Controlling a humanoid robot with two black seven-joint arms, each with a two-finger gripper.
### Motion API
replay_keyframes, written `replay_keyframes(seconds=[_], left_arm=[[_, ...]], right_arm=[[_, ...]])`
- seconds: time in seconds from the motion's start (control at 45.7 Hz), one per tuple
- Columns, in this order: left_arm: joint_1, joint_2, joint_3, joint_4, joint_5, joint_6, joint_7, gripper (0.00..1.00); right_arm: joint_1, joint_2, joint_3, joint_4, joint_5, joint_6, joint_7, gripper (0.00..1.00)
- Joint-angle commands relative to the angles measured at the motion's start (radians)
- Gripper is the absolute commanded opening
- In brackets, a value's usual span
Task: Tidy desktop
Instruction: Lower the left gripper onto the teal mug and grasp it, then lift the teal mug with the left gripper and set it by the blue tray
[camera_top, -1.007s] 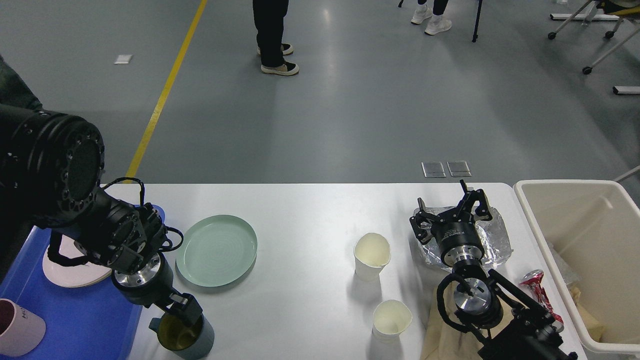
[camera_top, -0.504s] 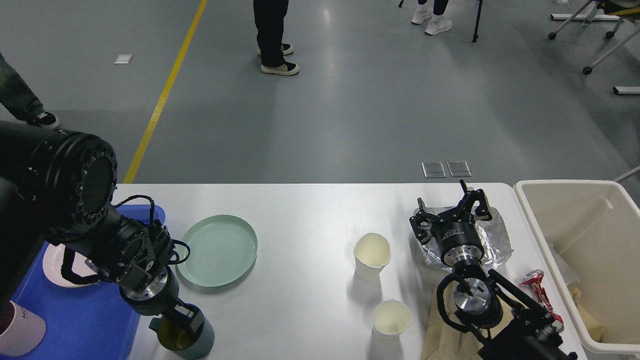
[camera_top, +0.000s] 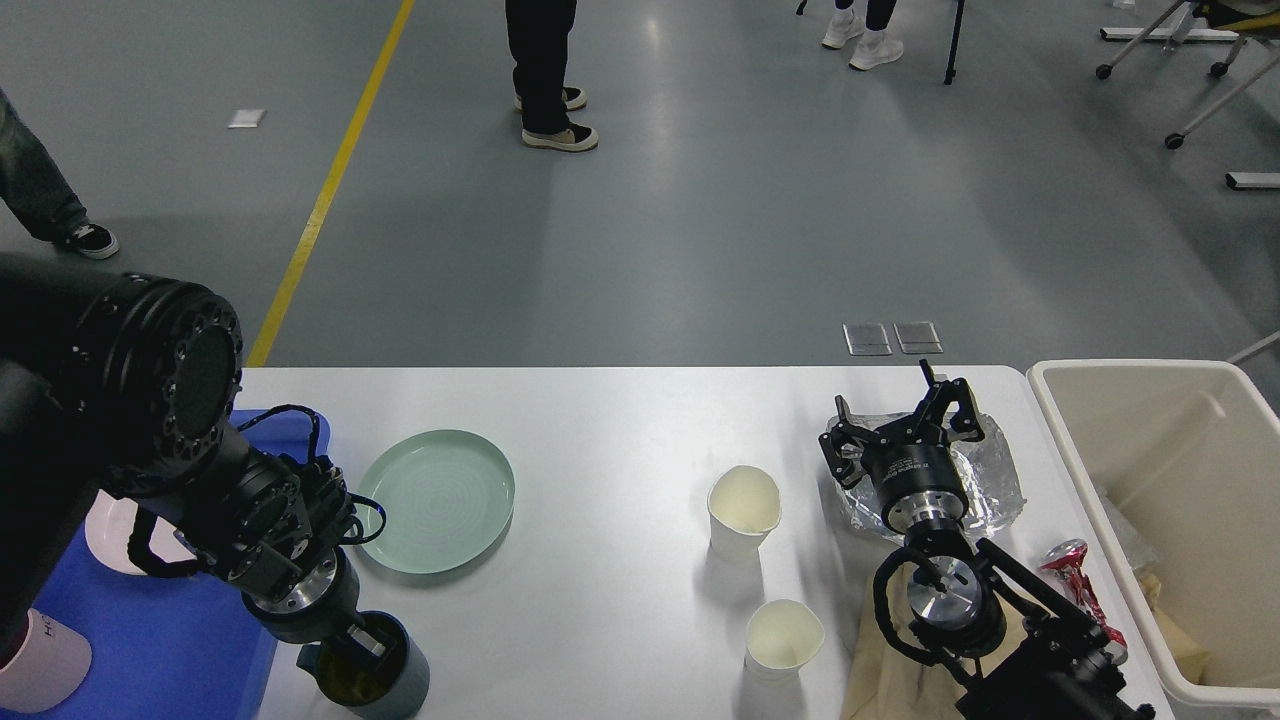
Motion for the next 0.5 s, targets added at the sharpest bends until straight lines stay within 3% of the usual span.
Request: replay_keyframes(seconds=[0.0,0.088,0.482], left_arm=[[0.000,0.000,0.000,0.000,0.004,0.003,-0.002,0.16],[-0.001,0.002,0.002,0.000,0.006,0.003,-0.002,0.00],[-0.014,0.006,0.002,0.000,0.039,-0.003,-0.003,0.00]], right_arm=[[0.000,0.000,0.000,0.000,0.000,0.000,0.000,1.00],[0.000,0.000,0.000,0.000,0.000,0.000,0.000,1.00],[0.000,0.000,0.000,0.000,0.000,0.000,0.000,1.00]])
